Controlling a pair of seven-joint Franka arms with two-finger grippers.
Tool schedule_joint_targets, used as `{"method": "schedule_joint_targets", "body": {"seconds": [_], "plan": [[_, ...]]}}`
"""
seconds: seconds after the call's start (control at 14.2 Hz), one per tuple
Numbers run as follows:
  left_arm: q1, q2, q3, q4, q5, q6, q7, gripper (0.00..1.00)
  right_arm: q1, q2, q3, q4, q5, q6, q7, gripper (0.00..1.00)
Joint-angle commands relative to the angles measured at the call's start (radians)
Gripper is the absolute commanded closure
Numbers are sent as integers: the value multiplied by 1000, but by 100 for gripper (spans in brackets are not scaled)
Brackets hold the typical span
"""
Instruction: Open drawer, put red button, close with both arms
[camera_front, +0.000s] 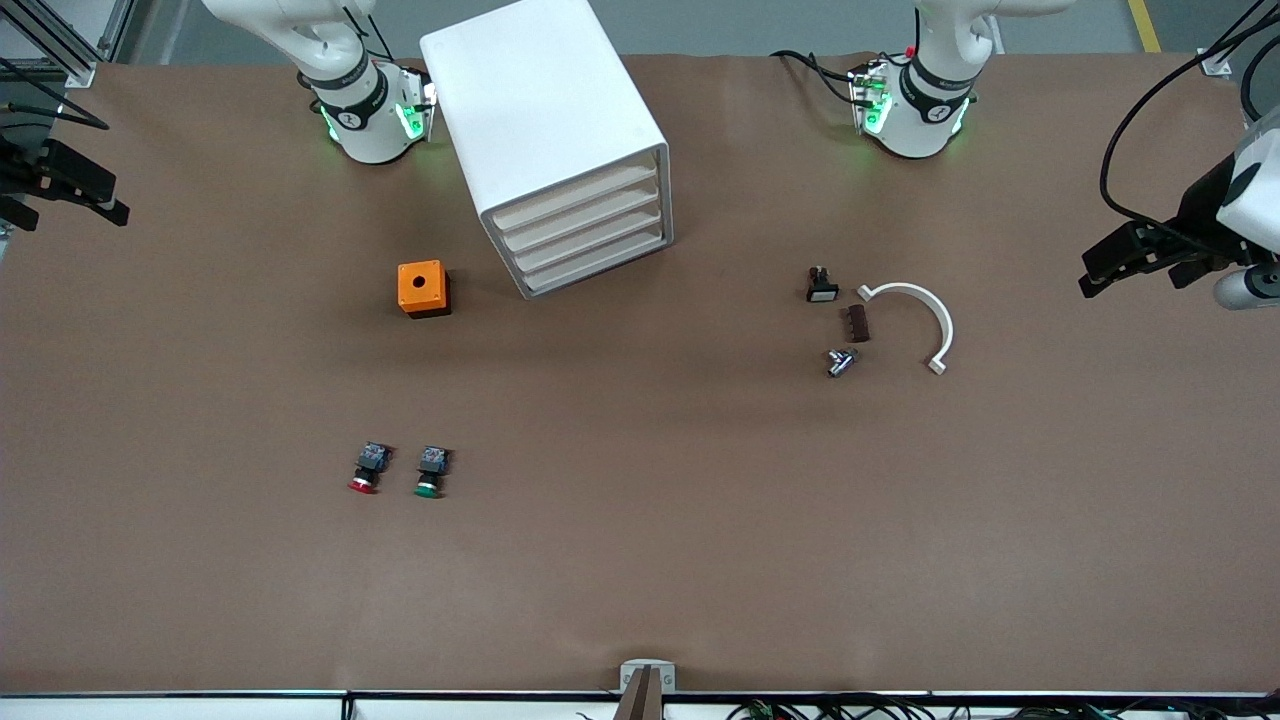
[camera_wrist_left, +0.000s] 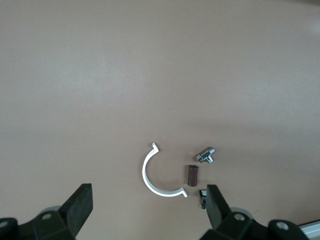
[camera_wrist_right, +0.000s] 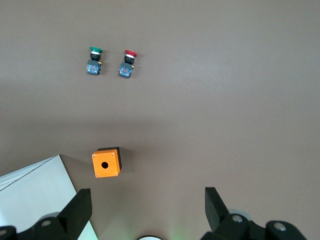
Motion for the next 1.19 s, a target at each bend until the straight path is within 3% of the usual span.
{"method": "schedule_joint_targets", "body": {"seconds": [0.0,0.84,1.12], "plan": [[4,10,-1,25,-12,-20,-9,0,-7,-32,8,-26,7,1,0,0],[93,102,20,19,-34,-26,1,0,-4,-11,9,14,7,-8,3,0],[72,191,11,17,-35,-28,-9,0,3,70,9,14,-6,-5,2,0]]}}
